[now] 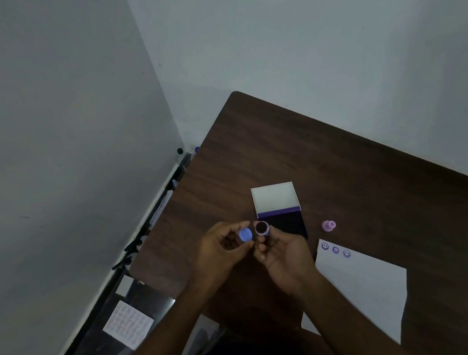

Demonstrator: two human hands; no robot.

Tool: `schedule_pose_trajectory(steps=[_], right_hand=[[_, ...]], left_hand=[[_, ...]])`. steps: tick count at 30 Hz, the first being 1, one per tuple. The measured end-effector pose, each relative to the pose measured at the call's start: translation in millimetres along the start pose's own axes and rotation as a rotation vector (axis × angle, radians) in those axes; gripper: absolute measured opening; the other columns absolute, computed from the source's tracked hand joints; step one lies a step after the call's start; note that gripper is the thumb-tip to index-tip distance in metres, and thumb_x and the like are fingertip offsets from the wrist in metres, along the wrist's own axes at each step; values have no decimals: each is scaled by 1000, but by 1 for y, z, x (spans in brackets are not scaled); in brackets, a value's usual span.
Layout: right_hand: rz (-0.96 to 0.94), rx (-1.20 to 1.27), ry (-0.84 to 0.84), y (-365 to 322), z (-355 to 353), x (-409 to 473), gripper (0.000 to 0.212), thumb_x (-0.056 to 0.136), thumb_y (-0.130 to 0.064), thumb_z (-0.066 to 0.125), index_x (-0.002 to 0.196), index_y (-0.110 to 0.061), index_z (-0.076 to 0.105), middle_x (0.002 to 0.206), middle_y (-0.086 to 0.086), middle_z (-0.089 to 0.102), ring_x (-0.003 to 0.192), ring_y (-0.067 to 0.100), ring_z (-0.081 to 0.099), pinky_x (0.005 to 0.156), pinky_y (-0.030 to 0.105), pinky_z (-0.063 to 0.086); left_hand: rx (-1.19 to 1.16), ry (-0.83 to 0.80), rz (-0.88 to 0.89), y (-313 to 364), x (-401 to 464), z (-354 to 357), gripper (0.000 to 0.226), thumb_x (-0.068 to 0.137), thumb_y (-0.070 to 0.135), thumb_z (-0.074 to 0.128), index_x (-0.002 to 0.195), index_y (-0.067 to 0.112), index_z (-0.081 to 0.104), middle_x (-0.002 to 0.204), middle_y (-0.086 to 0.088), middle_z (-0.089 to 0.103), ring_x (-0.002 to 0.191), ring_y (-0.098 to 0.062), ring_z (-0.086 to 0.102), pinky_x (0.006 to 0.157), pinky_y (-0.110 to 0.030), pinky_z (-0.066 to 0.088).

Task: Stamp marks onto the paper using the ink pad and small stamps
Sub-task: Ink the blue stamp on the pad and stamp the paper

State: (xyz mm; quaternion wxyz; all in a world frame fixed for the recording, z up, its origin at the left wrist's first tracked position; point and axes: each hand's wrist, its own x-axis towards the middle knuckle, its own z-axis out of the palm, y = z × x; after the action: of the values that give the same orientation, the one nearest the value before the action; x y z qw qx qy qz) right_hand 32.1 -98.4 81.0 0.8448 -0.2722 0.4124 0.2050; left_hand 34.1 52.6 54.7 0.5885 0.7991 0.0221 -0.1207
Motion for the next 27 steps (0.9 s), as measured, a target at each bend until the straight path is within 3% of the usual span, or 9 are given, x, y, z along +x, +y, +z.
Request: schedule_pose_trajectory(steps=[4, 8, 12, 16, 19, 22, 25, 27], right_hand=[[-16, -36, -12, 2, 0, 0, 31, 93, -9, 48, 119, 1, 60, 118, 22, 65, 107, 31, 63, 85, 38, 53], [-48, -98, 19, 2, 1, -2, 28, 94, -10, 47, 116, 1, 62, 115, 21, 67, 93, 26, 68, 71, 34, 53], [-83, -194, 28, 2, 2, -1, 27, 92, -11, 50, 112, -1, 64, 110, 20, 68, 82, 21, 65, 87, 39, 49], [-130, -280, 31, 3, 6, -3, 26, 90, -12, 51, 108, -2, 67, 103, 19, 70, 75, 19, 61, 71, 33, 46], [-114, -332, 115, -1, 14, -2, 25, 87, -10, 56, 108, -2, 67, 105, 19, 69, 83, 23, 63, 72, 32, 50], [-127, -435, 219, -4, 20, 1, 17, 87, -12, 60, 100, -8, 70, 88, 12, 71, 74, 19, 63, 65, 29, 50], [-238, -488, 212, -1, 18, 1, 14, 89, -13, 60, 80, -16, 70, 65, 2, 71, 63, 16, 60, 59, 28, 48], [-289, -520, 189, 1, 15, 0, 14, 89, -14, 60, 80, -18, 70, 62, -1, 71, 64, 16, 61, 62, 28, 50]], left_hand=[[18, -2, -1, 6, 0, 2, 29, 76, 20, 77, 103, 22, 70, 99, 8, 67, 94, -5, 64, 85, -26, 54], [70, -29, 23, 10, -1, 2, 26, 76, 26, 75, 102, 27, 70, 103, 13, 61, 97, -2, 58, 86, -24, 52], [36, -19, 13, 13, 0, 2, 31, 77, 21, 75, 108, 27, 70, 108, 14, 64, 102, 0, 60, 91, -26, 52], [-70, -5, -43, 22, -2, 2, 48, 77, 12, 75, 121, 27, 61, 110, 12, 67, 101, 2, 64, 88, -19, 52], [-18, 42, -80, 20, -1, 4, 39, 75, 19, 76, 106, 39, 61, 98, 22, 65, 95, 5, 64, 82, -10, 49], [96, 81, -15, 18, 0, 6, 34, 73, 27, 75, 90, 51, 57, 92, 29, 57, 93, 9, 59, 79, -2, 41], [161, 95, 83, 18, 2, 4, 32, 72, 26, 79, 100, 37, 67, 97, 22, 62, 94, 8, 60, 83, -4, 45], [153, 95, 96, 18, 3, 4, 35, 73, 24, 79, 105, 30, 69, 101, 16, 65, 95, 2, 62, 85, -10, 48]])
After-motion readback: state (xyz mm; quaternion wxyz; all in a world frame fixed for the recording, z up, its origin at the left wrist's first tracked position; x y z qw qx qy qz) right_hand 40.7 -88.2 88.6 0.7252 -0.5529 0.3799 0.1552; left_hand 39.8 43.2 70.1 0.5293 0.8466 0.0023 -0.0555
